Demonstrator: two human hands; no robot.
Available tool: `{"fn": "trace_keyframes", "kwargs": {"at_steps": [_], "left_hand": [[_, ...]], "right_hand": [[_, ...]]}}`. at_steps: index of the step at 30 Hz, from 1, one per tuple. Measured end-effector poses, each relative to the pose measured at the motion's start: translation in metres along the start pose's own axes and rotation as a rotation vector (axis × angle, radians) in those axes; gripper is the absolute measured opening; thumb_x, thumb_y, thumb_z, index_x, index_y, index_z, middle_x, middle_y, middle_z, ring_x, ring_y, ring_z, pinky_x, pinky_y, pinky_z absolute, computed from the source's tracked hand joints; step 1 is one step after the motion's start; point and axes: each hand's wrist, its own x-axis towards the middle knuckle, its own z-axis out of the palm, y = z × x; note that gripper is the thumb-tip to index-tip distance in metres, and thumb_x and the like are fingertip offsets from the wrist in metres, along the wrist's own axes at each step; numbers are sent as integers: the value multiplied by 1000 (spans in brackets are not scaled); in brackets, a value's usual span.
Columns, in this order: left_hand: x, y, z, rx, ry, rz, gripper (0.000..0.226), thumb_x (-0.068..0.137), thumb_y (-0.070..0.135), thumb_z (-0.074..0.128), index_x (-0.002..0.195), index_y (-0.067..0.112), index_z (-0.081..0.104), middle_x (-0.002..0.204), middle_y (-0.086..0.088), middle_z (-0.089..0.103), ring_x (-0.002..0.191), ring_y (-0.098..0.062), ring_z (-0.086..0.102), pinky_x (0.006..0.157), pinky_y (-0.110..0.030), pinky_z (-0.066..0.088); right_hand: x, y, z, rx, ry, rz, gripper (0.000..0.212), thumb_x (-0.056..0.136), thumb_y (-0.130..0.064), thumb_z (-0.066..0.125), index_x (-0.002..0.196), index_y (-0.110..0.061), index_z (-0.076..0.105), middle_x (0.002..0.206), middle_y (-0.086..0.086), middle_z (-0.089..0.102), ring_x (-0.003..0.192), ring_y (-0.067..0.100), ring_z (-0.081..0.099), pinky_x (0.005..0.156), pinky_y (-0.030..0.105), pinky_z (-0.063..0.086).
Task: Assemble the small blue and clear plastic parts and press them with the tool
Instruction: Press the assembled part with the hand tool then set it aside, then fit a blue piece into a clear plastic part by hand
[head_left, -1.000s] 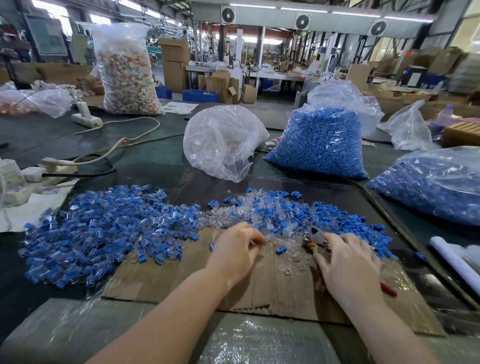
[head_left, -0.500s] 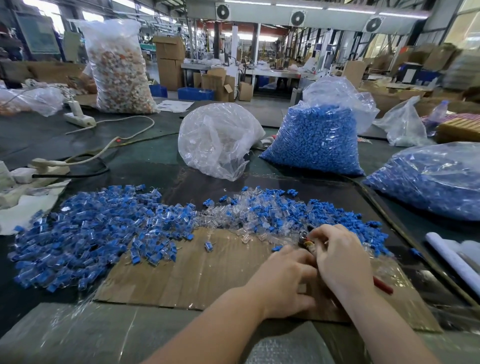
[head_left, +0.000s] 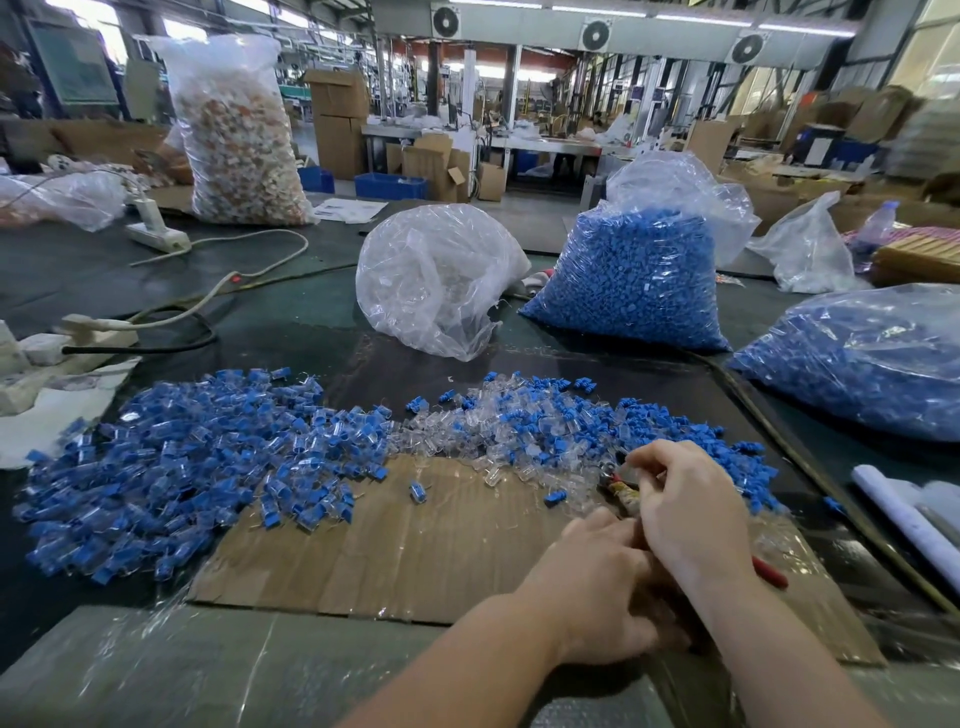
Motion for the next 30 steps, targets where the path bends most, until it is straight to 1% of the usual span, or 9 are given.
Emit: {"fn": "trace_keyframes", "kwargs": {"at_steps": [3, 5, 8, 11, 14, 17, 21, 27, 30], "left_hand": [[2, -1, 3, 42, -84, 28, 34, 88, 33, 60, 118, 18, 64, 119, -8, 56, 108, -25, 40, 100, -35, 30], [2, -5, 0, 11, -42, -17, 29, 88, 19, 58, 115, 10, 65, 118, -11, 57, 109, -26, 44, 101, -36, 32], [-1, -20, -13, -197, 211, -225, 20, 89, 15, 59, 108, 16, 66, 105, -2, 65, 94, -15, 58, 85, -24, 47], [-9, -45, -27, -353, 385, -466, 12, 87, 19, 62, 98, 20, 63, 89, 11, 63, 75, 4, 57, 63, -3, 45], [-18, -63, -31, -433, 505, -590, 14, 83, 16, 67, 81, 27, 59, 79, 14, 61, 74, 2, 57, 60, -5, 44], [-22, -69, -29, -465, 575, -620, 18, 83, 15, 69, 76, 29, 61, 75, 12, 64, 73, 0, 60, 62, -7, 43], [-23, -69, -27, -470, 601, -602, 19, 84, 15, 68, 77, 31, 62, 71, 15, 63, 66, 8, 57, 61, -1, 41], [-22, -70, -26, -455, 601, -580, 14, 84, 15, 67, 80, 28, 63, 72, 15, 62, 68, 4, 57, 63, -2, 41], [-23, -71, -25, -452, 599, -576, 16, 84, 15, 68, 78, 29, 63, 71, 15, 62, 68, 4, 56, 63, -2, 40]], "right_hand": [[1, -2, -1, 3, -4, -7, 13, 90, -11, 56, 94, -16, 66, 91, -6, 58, 93, 14, 54, 78, 24, 40], [1, -2, 0, 1, -28, -13, 13, 90, -11, 56, 96, -16, 67, 95, -2, 62, 95, 16, 55, 83, 27, 44], [0, -3, 5, -30, -102, -49, 15, 92, -14, 54, 100, -17, 66, 99, -1, 63, 97, 15, 54, 86, 28, 44], [-3, -8, 14, -45, -174, -116, 13, 92, -19, 55, 100, -20, 65, 99, -4, 63, 91, 9, 50, 84, 20, 41], [-6, -16, 25, -94, -203, -182, 10, 92, -28, 56, 99, -25, 63, 98, -8, 61, 93, 8, 50, 89, 24, 41], [-6, -25, 34, -184, -209, -210, 13, 92, -37, 53, 99, -29, 61, 100, -12, 57, 100, 9, 50, 92, 28, 34], [-3, -30, 41, -293, -226, -244, 14, 94, -26, 48, 99, -28, 61, 104, -9, 57, 105, 14, 50, 101, 35, 33], [-3, -31, 45, -363, -212, -325, 14, 95, -24, 45, 97, -26, 58, 104, -6, 53, 103, 17, 47, 89, 33, 32], [-6, -31, 46, -351, -170, -338, 13, 95, -23, 44, 98, -25, 57, 106, -4, 50, 102, 17, 44, 89, 31, 33]]}}
